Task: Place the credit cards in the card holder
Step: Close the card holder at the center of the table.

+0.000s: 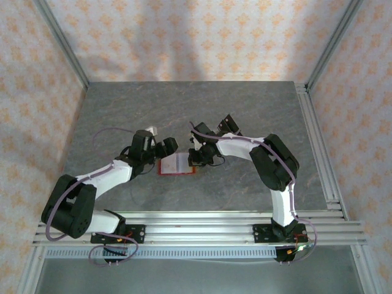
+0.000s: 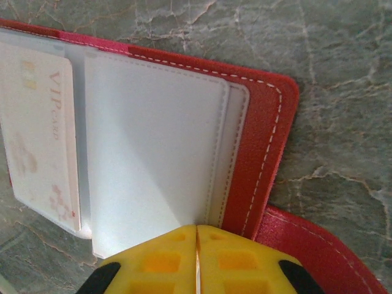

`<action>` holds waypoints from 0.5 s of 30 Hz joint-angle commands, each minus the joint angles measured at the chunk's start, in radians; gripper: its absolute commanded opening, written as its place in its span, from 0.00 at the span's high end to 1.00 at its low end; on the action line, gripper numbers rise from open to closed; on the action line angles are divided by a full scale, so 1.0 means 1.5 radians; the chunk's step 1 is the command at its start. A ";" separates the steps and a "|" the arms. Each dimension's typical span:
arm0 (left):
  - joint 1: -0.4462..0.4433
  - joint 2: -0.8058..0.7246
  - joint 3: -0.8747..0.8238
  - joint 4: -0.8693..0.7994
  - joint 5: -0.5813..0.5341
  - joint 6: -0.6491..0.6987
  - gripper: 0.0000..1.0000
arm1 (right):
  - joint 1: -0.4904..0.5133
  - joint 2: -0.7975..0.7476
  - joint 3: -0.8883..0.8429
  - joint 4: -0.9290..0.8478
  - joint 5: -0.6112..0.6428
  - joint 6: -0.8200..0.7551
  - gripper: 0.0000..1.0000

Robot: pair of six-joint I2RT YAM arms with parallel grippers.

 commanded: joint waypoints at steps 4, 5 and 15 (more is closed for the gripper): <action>-0.044 0.008 -0.001 0.042 -0.001 -0.030 0.16 | -0.010 0.005 -0.009 -0.015 0.030 -0.004 0.91; -0.047 0.002 0.000 0.031 -0.018 -0.029 0.17 | -0.010 0.005 -0.008 -0.016 0.030 -0.004 0.92; 0.010 0.031 0.029 -0.087 -0.108 0.038 0.16 | -0.011 0.018 -0.013 -0.015 0.028 -0.005 0.92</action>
